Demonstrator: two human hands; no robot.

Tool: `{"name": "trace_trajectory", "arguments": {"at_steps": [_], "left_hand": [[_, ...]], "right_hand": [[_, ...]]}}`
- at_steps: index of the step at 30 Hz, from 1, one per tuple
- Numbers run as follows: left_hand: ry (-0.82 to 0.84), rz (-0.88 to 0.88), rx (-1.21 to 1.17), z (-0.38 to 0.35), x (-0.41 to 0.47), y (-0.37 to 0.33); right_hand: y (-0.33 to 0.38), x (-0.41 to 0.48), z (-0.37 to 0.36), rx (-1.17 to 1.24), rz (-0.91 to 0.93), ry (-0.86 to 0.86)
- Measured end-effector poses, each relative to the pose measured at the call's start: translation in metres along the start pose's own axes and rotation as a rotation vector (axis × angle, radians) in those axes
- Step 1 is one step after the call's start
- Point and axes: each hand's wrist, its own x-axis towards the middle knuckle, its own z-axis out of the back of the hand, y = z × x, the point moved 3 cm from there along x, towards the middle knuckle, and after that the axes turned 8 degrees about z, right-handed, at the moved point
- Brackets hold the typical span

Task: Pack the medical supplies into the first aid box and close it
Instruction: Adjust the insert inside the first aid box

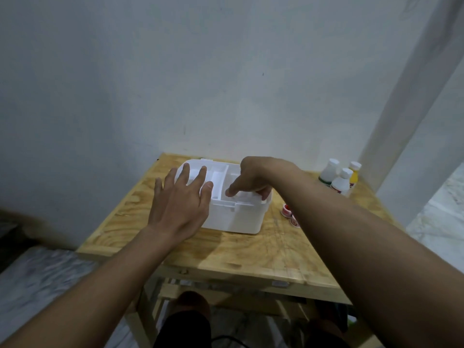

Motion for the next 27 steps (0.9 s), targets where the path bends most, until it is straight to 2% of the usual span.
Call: {"name": "trace_trajectory", "arguments": {"at_steps": [5, 12, 16, 27], "left_hand": [[0.005, -0.002, 0.009, 0.000, 0.000, 0.000], [0.001, 0.000, 0.004, 0.000, 0.000, -0.001], [0.001, 0.001, -0.019, 0.000, 0.000, -0.001], [-0.011, 0.001, -0.023, -0.003, 0.002, 0.000]], "right_hand": [[0.003, 0.007, -0.017, -0.074, -0.018, 0.072], [-0.001, 0.011, -0.017, -0.188, 0.051, 0.064], [0.000, 0.015, -0.022, -0.188, 0.090, 0.072], [0.002, 0.035, -0.042, -0.027, 0.215, -0.066]]}}
